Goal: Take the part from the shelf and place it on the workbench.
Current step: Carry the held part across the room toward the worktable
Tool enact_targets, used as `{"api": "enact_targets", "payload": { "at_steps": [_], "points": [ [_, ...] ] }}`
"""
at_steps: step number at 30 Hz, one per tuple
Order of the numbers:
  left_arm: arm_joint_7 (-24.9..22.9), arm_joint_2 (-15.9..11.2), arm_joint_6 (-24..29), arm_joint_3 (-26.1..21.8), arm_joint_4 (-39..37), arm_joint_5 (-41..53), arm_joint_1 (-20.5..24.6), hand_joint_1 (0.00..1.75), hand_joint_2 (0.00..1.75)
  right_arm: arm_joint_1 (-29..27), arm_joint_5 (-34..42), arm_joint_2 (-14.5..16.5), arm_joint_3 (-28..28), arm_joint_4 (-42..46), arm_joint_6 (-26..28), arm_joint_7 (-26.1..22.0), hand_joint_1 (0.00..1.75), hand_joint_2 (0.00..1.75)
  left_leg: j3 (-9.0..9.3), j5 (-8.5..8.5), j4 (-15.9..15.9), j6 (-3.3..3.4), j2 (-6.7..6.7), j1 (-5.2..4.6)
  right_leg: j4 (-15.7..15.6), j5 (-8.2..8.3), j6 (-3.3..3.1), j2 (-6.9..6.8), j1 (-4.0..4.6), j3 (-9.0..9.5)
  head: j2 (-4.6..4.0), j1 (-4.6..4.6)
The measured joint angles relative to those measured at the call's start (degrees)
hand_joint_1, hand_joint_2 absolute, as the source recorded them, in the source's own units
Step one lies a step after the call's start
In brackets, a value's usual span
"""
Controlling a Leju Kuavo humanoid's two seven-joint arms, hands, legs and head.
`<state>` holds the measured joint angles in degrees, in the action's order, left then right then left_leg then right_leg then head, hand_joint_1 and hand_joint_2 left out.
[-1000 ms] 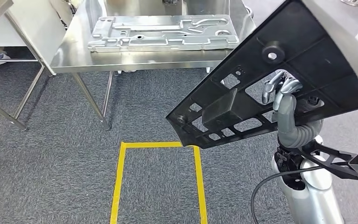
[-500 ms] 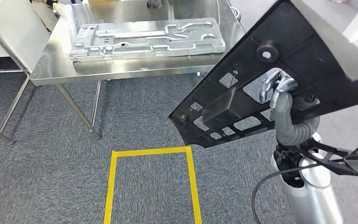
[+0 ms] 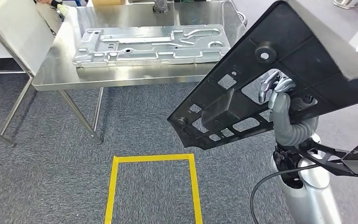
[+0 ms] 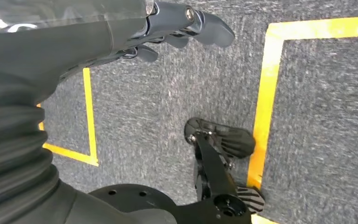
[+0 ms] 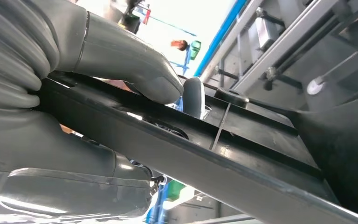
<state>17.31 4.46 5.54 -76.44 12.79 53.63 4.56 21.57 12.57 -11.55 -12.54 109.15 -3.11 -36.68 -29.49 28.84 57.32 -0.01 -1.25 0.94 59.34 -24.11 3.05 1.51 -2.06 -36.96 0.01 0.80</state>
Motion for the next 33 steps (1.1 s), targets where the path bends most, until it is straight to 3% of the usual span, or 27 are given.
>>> {"api": "enact_targets", "payload": {
  "at_steps": [3, 5, 6, 9, 10, 11, 13, 15, 19, 21, 24, 25, 26, 28, 30, 33],
  "points": [
    [0.0, 0.0, 0.1, 0.0, 0.0, 0.0, 0.1, 0.00, 1.75, -0.1, -0.3, -0.1, 0.0, -0.4, 0.0, 1.0, 1.75, 1.75, -0.08, 0.40, 0.3, -0.92, -0.35, -0.02, -0.5, 0.27, -1.79, -0.13, 0.32, 0.03, 0.01, 0.03],
    [0.0, 0.0, 0.0, 0.0, 0.0, 0.1, 0.0, 0.00, 1.75, 0.0, -0.5, -0.2, 0.0, -0.4, 0.0, 1.3, 1.75, 1.75, -0.85, 0.96, 2.2, -1.31, 0.07, 0.08, -0.8, 0.12, -2.60, -0.74, 0.31, 0.62, 0.01, -0.08],
    [0.0, 0.0, 0.0, 0.0, 0.0, 0.1, 0.0, 0.00, 1.75, 0.1, -0.6, -0.2, 0.0, -0.5, 0.0, 1.4, 1.75, 1.75, -2.15, 1.86, 4.7, -1.48, 0.37, 0.13, -0.9, -0.02, -2.95, -1.05, 0.34, 0.94, 0.00, -0.18],
    [0.0, 0.0, 0.0, 0.0, 0.0, 0.1, 0.1, 0.00, 1.75, 0.2, -0.8, -0.2, 0.0, -0.6, 0.0, 1.8, 1.75, 1.75, -8.58, 6.14, 15.4, -1.76, 0.83, 0.16, -0.9, -0.59, -3.65, -1.64, 0.89, 1.37, -0.01, -0.40],
    [0.0, 0.0, 0.0, 0.0, 0.0, 0.1, 0.0, 0.00, 1.75, 0.1, -0.8, -0.2, 0.0, -0.7, 0.0, 1.7, 1.75, 1.75, -9.96, 6.41, 17.0, -1.67, 0.84, 0.15, -0.9, -0.79, -3.76, -1.69, 1.11, 1.51, -0.01, -0.40],
    [0.0, 0.0, 0.0, 0.0, 0.0, 0.1, -0.1, 0.00, 1.75, 0.1, -0.8, -0.2, 0.0, -0.8, 0.0, 1.6, 1.75, 1.75, -10.24, 5.44, 16.4, -1.44, 0.84, 0.11, -0.9, -0.98, -3.83, -1.71, 1.31, 1.72, -0.01, -0.40],
    [0.0, 0.0, 0.0, -0.1, 0.0, 0.1, -0.2, 0.00, 1.75, 0.0, -0.8, -0.2, 0.0, -0.8, -0.1, 1.2, 1.75, 1.75, -7.79, 0.69, 9.4, -0.52, 0.94, -0.21, -0.9, -1.39, -3.90, -1.72, 1.66, 2.39, -0.01, -0.40],
    [0.0, -0.1, 0.0, -0.1, 0.0, 0.1, -0.1, 0.00, 1.75, 0.0, -0.9, -0.1, 0.0, -0.8, -0.1, 1.0, 1.75, 1.75, -5.24, -1.84, 2.8, 0.45, 1.27, -0.78, -0.9, -1.66, -3.71, -1.72, 1.86, 2.78, 0.00, -0.34],
    [0.1, -0.2, 0.0, -0.3, 0.0, 0.1, -0.2, 0.00, 1.75, -0.1, -1.2, 0.0, -0.1, -0.7, -0.1, 0.9, 1.75, 1.75, -3.98, -2.56, 0.3, 1.13, 1.38, -1.15, -1.1, -2.01, -2.53, -1.68, 1.74, 3.09, 0.00, -0.30],
    [0.1, -0.2, 0.0, -0.3, 0.0, 0.1, -0.1, 0.00, 1.75, 0.0, -1.3, 0.0, -0.2, -0.6, -0.1, 0.8, 1.75, 1.75, -2.83, -3.16, -0.9, 1.51, 1.35, -0.76, 1.4, -3.61, -2.05, -1.59, 1.79, 2.24, 0.00, -0.22],
    [0.2, -0.2, -0.1, -0.3, 0.0, 0.1, 0.0, 0.00, 1.75, -0.1, -1.4, 0.0, -0.2, -0.6, 0.0, 0.7, 1.75, 1.75, -2.14, -2.91, -1.3, 1.88, 1.24, -0.58, 11.9, -8.15, -1.55, -1.52, 1.49, -3.39, 0.00, -0.14],
    [0.2, -0.2, -0.1, -0.3, 0.0, 0.2, 0.0, 0.00, 1.75, -0.2, -1.4, 0.0, -0.2, -0.7, 0.0, 0.8, 1.75, 1.75, -1.99, -2.62, -1.2, 1.87, 1.17, -0.58, 14.1, -8.40, -1.38, -1.52, 1.34, -4.87, 0.00, -0.13],
    [0.2, -0.2, -0.2, -0.3, 0.0, 0.3, 0.0, 0.00, 1.75, -0.3, -1.4, 0.0, -0.2, -0.7, 0.0, 0.8, 1.75, 1.75, -1.80, -2.31, -1.1, 1.78, 1.07, -0.56, 14.2, -7.53, -1.23, -1.53, 1.18, -5.33, 0.00, -0.14],
    [0.3, -0.1, -0.4, -0.3, 0.0, 0.4, -0.1, 0.00, 1.75, -0.2, -1.4, 0.0, -0.2, -0.7, 0.0, 0.8, 1.75, 1.75, -1.15, -1.40, -0.6, 1.39, 0.86, -0.43, 7.9, -3.06, -1.01, -1.56, 0.83, -2.82, -0.01, -0.13],
    [0.4, -0.1, -0.5, -0.3, 0.0, 0.4, -0.1, 0.00, 1.75, -0.1, -1.3, 0.0, -0.2, -0.7, 0.0, 0.8, 1.75, 1.75, -0.79, -0.38, -0.1, 0.73, 0.70, -0.51, 1.2, -0.51, -1.15, -1.52, 0.81, 0.47, 0.00, -0.14],
    [0.4, -0.1, -0.5, -0.3, 0.0, 0.4, 0.0, 0.00, 1.75, 0.0, -1.2, 0.0, -0.2, -0.7, 0.2, 0.8, 1.75, 1.75, -0.50, 0.47, 0.0, -0.29, 0.62, -0.60, -0.6, -1.11, -2.24, -1.33, 1.18, 1.52, 0.01, -0.34]
  ]
}}
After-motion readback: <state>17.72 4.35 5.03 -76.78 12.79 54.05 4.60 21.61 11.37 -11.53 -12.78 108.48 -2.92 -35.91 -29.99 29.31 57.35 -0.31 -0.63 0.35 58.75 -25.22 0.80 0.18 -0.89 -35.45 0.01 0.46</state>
